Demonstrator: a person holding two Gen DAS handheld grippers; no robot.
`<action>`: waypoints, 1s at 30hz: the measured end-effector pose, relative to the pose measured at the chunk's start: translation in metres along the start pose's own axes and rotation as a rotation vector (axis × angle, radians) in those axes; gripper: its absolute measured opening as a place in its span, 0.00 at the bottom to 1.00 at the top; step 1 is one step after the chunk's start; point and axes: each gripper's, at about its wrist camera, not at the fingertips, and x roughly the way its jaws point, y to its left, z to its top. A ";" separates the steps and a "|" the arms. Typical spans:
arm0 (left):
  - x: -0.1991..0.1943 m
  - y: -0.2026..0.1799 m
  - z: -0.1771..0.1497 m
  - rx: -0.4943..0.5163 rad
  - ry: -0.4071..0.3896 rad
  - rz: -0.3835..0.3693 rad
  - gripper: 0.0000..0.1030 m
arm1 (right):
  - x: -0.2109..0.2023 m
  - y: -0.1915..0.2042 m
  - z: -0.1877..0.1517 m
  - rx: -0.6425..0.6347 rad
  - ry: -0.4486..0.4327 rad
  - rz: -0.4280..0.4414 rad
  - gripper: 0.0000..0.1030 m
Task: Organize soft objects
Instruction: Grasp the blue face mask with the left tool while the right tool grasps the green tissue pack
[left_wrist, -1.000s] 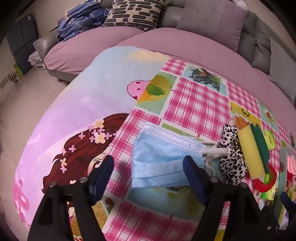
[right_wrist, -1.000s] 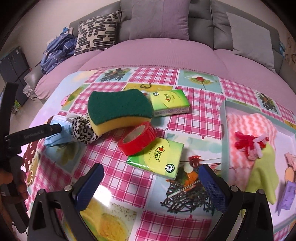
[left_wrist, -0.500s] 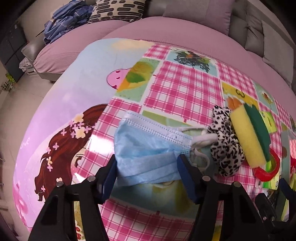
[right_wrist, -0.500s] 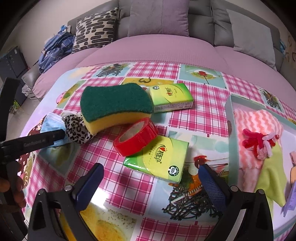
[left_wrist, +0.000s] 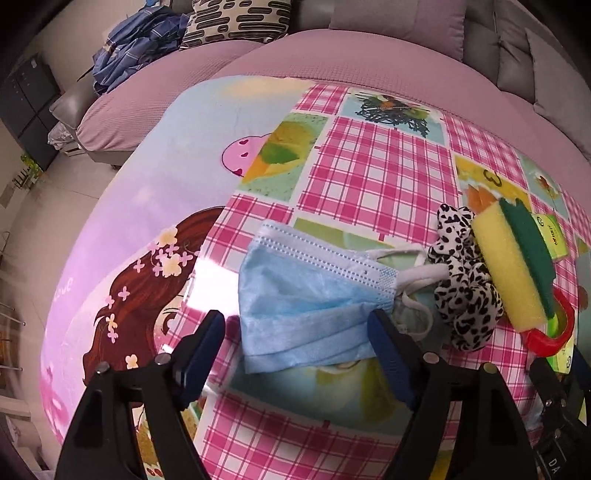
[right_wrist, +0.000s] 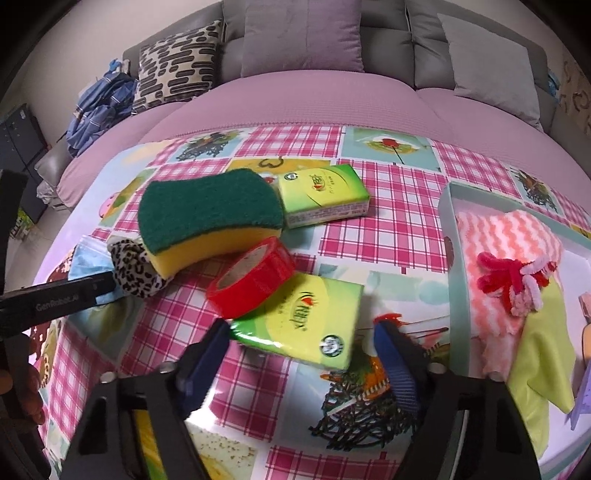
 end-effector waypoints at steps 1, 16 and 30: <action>0.000 0.000 0.000 -0.001 -0.002 -0.001 0.78 | 0.000 0.000 0.000 -0.001 -0.003 0.002 0.68; -0.010 -0.019 -0.004 0.102 -0.016 0.004 0.37 | -0.004 -0.001 -0.001 -0.002 0.000 0.006 0.68; -0.036 -0.020 -0.014 0.102 -0.051 -0.013 0.15 | -0.019 -0.008 -0.005 0.015 -0.005 0.020 0.67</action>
